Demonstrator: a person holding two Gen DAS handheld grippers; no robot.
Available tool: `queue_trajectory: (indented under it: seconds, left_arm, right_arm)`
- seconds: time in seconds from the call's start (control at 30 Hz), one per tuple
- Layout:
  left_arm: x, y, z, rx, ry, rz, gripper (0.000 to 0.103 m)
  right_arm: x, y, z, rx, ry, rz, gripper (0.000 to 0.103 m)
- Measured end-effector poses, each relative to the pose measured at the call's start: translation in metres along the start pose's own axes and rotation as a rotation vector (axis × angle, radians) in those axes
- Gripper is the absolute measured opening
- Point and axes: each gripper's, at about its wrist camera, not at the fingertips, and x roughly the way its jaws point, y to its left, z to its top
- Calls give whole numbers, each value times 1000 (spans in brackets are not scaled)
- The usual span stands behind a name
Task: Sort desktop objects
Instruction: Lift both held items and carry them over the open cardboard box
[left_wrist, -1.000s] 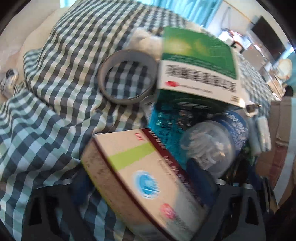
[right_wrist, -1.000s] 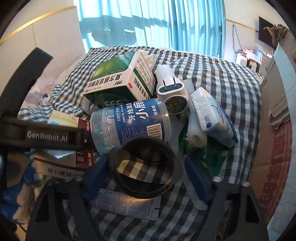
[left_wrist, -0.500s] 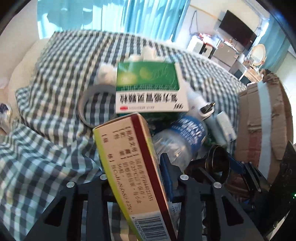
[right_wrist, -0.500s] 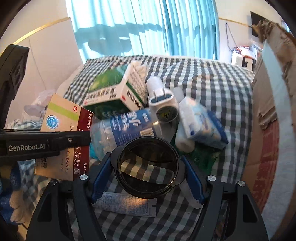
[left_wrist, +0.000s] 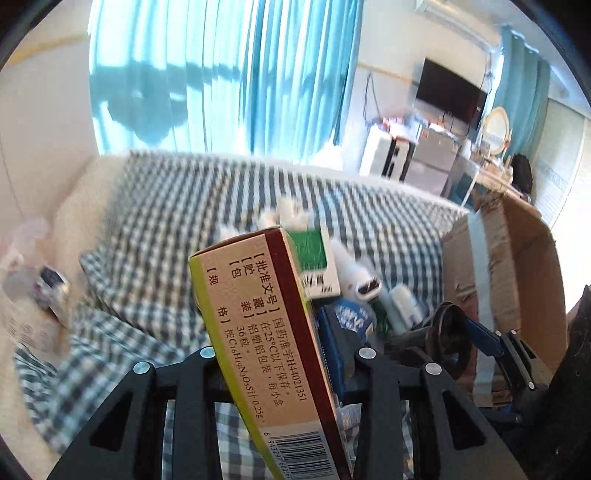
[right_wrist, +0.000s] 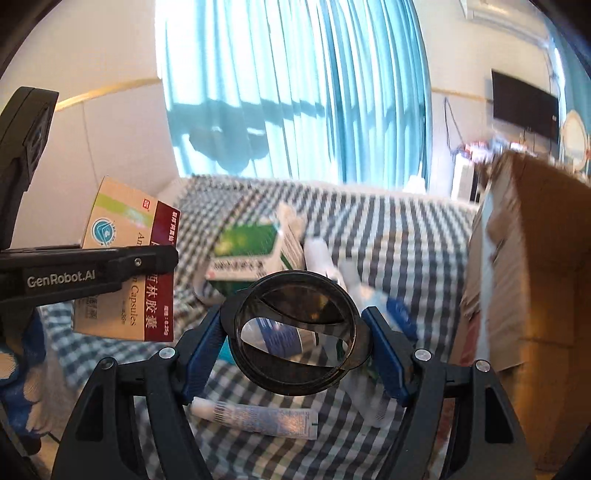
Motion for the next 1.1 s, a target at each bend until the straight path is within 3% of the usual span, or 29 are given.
queue_trajectory:
  seconds: [0.2,0.33,0.5,0.67,1.1]
  left_arm:
    - [-43,1,12,8,-125,14,36]
    - [-70,4,15,10,-212,-17,36]
    - [-97,-4,15,37,-323,1,36]
    - [-107,-13,17,52,-366,-22,36]
    - [-132,-84,30,170,-469,-116,36]
  right_arm:
    - [-35,22,19,-37,-116,-3,74]
    - [-59,31,29,-73,-155,-30,74]
    - [-85,33,35,-75,-223,-36,74]
    - [-100,27,39,-60,-253,-39,74]
    - [-153,-8,46,-39,-370,-193,74]
